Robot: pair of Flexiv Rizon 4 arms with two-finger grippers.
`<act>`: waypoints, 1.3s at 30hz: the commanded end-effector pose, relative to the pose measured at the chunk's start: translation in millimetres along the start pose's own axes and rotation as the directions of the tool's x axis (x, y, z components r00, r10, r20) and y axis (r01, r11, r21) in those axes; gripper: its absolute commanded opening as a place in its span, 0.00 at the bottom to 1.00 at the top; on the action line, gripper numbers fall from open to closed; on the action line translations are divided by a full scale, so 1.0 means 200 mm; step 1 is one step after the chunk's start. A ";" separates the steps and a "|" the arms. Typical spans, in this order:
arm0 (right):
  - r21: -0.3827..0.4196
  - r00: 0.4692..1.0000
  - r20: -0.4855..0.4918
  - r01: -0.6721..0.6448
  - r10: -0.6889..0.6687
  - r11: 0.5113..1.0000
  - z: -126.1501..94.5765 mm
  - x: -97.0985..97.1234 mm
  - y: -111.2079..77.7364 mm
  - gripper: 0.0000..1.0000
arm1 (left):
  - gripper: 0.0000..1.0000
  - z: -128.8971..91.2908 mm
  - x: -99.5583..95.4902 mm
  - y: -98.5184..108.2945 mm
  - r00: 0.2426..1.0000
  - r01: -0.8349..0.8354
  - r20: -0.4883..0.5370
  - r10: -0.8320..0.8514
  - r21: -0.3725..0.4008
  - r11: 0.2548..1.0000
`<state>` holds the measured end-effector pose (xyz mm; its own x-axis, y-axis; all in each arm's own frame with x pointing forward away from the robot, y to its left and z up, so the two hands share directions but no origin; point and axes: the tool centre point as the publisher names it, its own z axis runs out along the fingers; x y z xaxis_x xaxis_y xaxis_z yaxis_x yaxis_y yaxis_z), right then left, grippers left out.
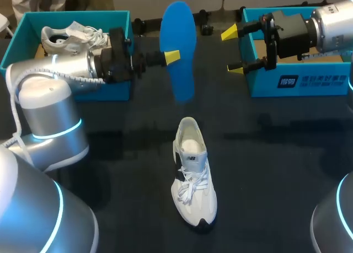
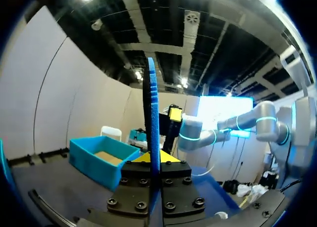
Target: Take the shoe out of the shoebox, open the shoe tongue, remove and reinsert the insole, then place the shoe into the shoebox
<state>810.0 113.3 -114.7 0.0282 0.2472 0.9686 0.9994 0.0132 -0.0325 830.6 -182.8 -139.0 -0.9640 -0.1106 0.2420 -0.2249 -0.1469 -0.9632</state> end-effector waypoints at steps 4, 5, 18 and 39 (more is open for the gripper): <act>0.000 1.000 0.002 -0.001 0.001 1.000 0.01 0.00 0.00 1.00 | 0.00 -0.04 0.07 0.00 0.590 -0.802 -0.054 0.806 0.078 0.593; 0.000 1.000 0.002 -0.001 0.001 1.000 0.01 0.00 0.00 1.00 | 0.00 -0.05 0.08 0.01 0.556 -0.824 -0.066 0.828 0.082 0.560; 0.000 1.000 0.002 -0.001 0.001 1.000 0.01 0.00 0.00 1.00 | 0.00 -0.03 0.05 0.02 0.118 -0.984 -0.212 0.970 0.110 0.143; 0.000 1.000 0.002 -0.001 0.001 1.000 0.01 0.00 0.00 1.00 | 0.00 0.04 -0.02 0.06 -0.263 -0.962 -0.256 0.930 0.146 -0.231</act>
<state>809.8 112.9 -114.4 0.0292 0.2481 0.9683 0.9994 0.0131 -0.0335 829.8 -193.0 -152.2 -0.4637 0.0254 -0.8856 0.8858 -0.0072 -0.4640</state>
